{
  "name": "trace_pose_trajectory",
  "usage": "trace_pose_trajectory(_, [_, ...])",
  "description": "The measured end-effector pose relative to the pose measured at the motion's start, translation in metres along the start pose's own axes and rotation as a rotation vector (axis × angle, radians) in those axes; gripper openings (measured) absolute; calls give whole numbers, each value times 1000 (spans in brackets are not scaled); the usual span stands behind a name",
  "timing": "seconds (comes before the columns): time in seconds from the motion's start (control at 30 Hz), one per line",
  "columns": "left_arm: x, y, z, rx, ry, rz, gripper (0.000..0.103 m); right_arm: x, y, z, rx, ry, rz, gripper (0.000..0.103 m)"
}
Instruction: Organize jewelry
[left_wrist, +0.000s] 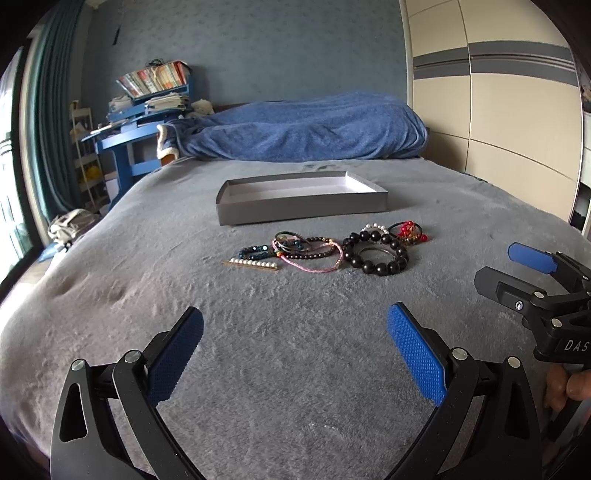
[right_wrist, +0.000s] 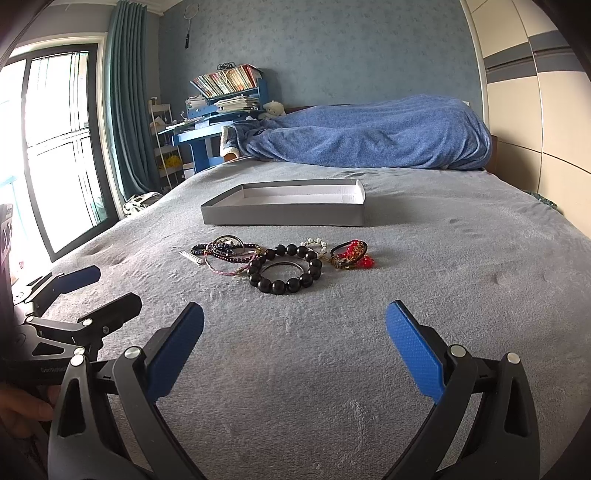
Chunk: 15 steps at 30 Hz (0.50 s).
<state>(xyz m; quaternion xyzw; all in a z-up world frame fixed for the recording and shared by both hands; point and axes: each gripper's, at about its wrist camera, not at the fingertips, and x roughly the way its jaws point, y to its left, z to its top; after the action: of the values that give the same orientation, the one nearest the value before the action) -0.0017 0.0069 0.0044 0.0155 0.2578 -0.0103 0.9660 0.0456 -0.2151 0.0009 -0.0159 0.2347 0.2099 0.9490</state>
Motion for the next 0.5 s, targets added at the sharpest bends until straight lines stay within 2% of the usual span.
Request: trace_pose_trajectory(0.5, [2, -3, 0, 4, 1, 1, 99, 0, -1, 0, 1, 2, 1, 98])
